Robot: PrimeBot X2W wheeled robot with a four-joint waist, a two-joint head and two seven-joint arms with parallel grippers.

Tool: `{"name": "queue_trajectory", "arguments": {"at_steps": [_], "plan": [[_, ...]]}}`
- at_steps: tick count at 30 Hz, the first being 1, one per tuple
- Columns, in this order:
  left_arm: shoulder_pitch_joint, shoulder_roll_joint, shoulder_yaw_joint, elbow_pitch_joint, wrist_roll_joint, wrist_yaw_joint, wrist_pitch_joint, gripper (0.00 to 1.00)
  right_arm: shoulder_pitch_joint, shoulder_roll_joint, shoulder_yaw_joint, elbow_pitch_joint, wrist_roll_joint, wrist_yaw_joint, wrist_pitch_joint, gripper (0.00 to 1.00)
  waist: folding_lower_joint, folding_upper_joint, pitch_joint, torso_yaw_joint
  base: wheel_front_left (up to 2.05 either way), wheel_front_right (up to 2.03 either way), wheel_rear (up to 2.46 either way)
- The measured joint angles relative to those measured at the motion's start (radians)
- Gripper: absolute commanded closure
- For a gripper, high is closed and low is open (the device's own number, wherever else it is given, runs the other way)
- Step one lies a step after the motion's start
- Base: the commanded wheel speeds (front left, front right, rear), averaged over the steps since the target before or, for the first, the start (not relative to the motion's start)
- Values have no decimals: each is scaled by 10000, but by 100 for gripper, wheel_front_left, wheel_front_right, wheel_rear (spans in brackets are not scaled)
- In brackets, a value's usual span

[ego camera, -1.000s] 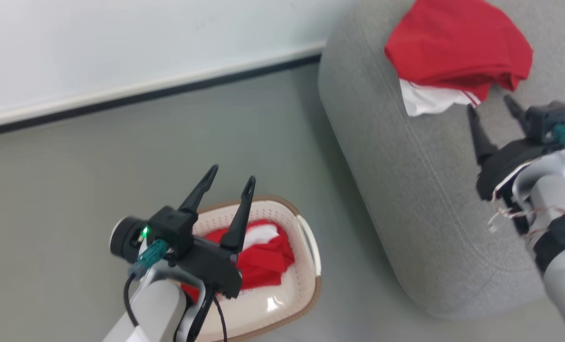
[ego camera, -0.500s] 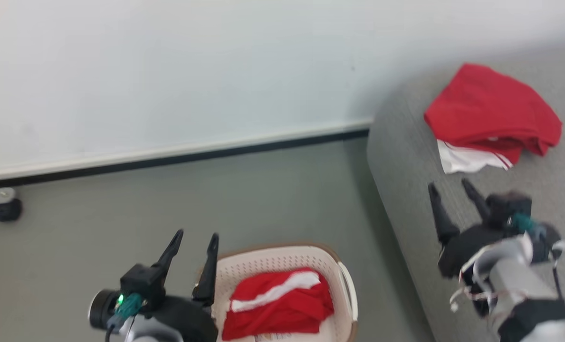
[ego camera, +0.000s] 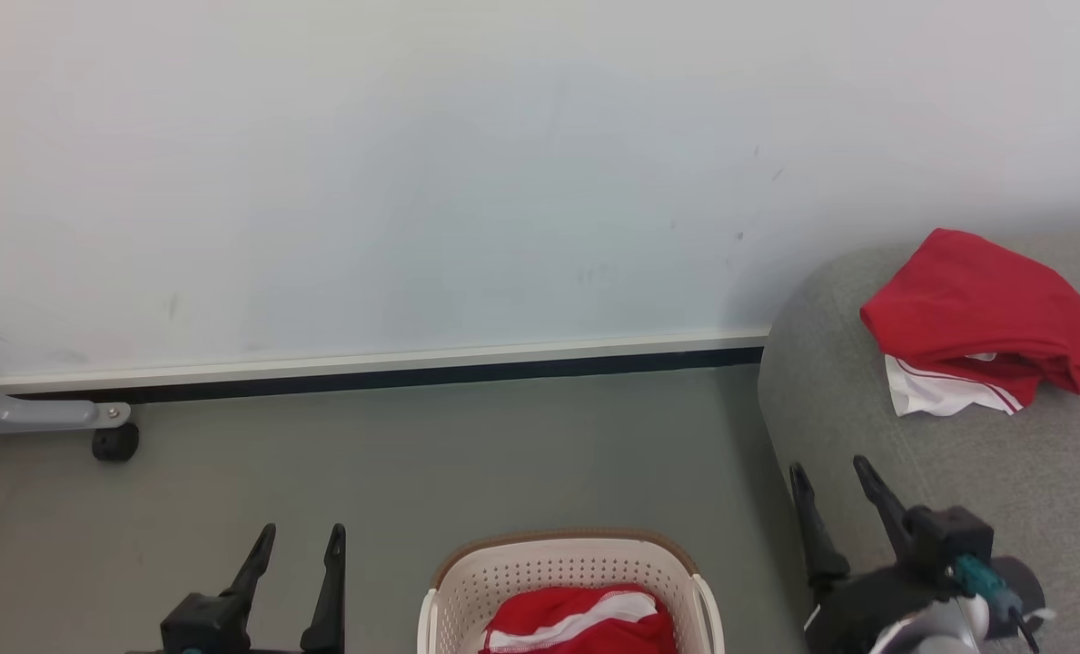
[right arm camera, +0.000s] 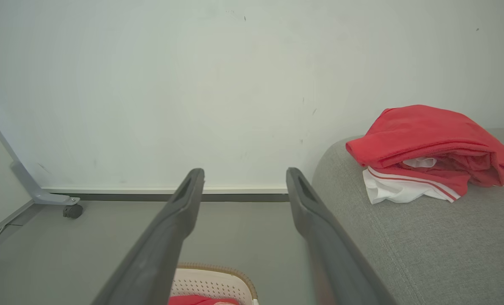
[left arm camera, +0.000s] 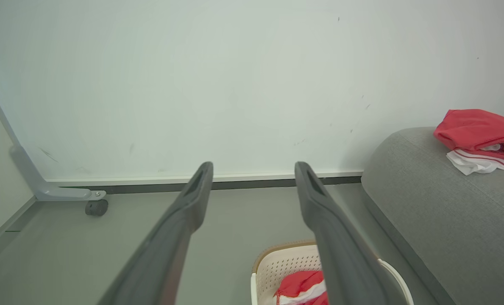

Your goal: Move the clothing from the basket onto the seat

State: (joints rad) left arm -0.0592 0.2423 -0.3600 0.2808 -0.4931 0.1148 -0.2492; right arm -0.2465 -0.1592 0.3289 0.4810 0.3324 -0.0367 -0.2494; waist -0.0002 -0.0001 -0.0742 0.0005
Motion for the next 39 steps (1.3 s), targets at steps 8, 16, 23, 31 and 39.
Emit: {"name": "queue_trajectory", "arguments": {"at_steps": [8, 16, 23, 31, 39], "plan": [[680, 67, 305, -351, 107, 13, -2, 0, 1496, -13, -128, -1768, -163, -428, 0, 0, 3, 2, -175, 3, 0, 0, 0], [1167, 132, 548, -709, 211, 84, -4, 0, 2546, -8, -303, -3087, -251, -616, 0, 0, 2, 1, -190, -70, 0, 0, 0], [1512, 176, 694, -874, 541, 86, -4, 0, 3049, -4, -558, -3754, -251, -704, 0, 0, 2, 2, -190, -103, 0, 0, 0], [1568, 132, 823, -1007, 640, 96, -4, 0, 3236, 6, -646, -4144, -257, -777, 2, 0, 2, 1, -206, -111, 0, 0, 0], [1733, 82, 909, -1076, 731, 96, -4, 0, 3447, 33, -696, -4401, -301, -788, 75, 0, 2, 2, -216, -113, 0, 0, 0]]}}
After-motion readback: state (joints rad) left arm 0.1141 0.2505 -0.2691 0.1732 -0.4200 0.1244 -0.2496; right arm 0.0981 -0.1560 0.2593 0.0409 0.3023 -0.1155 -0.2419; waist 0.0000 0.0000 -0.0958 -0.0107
